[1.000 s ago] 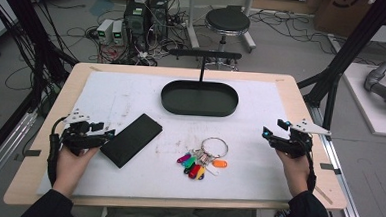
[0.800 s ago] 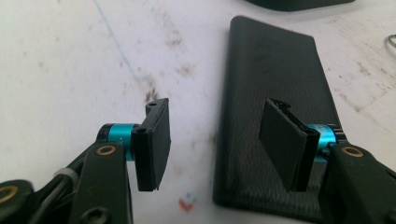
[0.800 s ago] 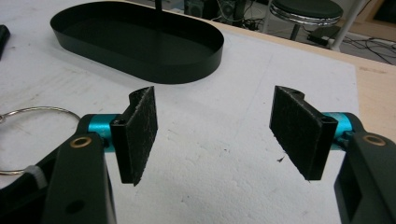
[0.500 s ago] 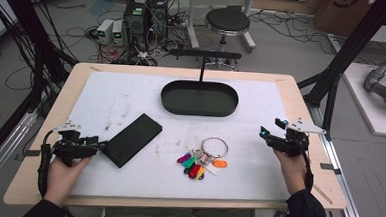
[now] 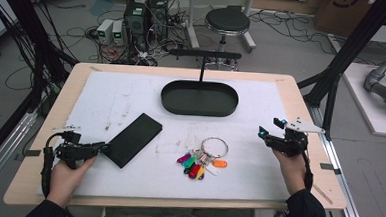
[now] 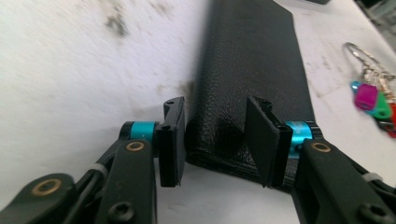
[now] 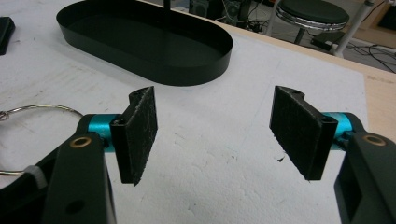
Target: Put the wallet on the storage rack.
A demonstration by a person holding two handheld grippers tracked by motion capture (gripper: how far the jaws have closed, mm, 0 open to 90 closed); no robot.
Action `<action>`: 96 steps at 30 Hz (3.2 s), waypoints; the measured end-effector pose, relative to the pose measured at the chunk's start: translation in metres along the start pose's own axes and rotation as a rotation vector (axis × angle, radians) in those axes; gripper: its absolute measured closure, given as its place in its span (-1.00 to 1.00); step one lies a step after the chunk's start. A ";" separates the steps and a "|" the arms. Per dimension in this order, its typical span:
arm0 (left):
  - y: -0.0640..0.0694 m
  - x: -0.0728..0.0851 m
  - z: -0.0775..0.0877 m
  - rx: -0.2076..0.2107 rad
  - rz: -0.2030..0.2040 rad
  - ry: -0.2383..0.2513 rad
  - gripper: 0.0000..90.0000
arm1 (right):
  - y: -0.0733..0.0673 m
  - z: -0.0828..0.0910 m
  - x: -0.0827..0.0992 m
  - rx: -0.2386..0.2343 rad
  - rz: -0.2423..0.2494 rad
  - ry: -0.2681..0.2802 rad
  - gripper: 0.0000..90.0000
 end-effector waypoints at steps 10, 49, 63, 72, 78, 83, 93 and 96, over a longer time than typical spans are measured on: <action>0.008 -0.009 0.003 0.016 -0.159 0.075 0.71 | -0.001 0.001 -0.001 -0.003 0.007 0.011 -0.26; 0.114 -0.088 -0.034 0.264 -0.689 0.385 0.81 | -0.068 -0.036 -0.022 -0.385 0.145 -0.034 -0.23; 0.116 -0.087 -0.031 0.351 -0.712 0.415 0.80 | -0.114 -0.085 -0.029 -0.568 0.238 -0.117 -0.25; 0.109 -0.085 -0.028 0.372 -0.715 0.409 0.80 | -0.127 -0.116 -0.034 -0.634 0.272 -0.171 -0.24; 0.107 -0.084 -0.028 0.375 -0.699 0.408 0.79 | -0.132 -0.125 -0.030 -0.711 0.294 -0.195 0.03; 0.099 -0.084 -0.027 0.340 -0.677 0.408 0.76 | -0.126 -0.121 -0.032 -0.720 0.334 -0.216 0.59; 0.086 -0.079 -0.040 0.271 -0.615 0.358 0.66 | -0.124 -0.104 -0.037 -0.708 0.378 -0.200 0.73; 0.082 -0.076 -0.048 0.253 -0.583 0.313 0.39 | -0.126 -0.105 -0.032 -0.691 0.417 -0.225 0.74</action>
Point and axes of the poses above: each handheld gripper's, and its own axes: z roughly backward along the jaws, x roughly out of its underside, y roughly to its right, the point moved 2 cm from there along -z, roughly forward along the jaws, and after that the axes turned 11 degrees about -z, right-handed, at the moved point
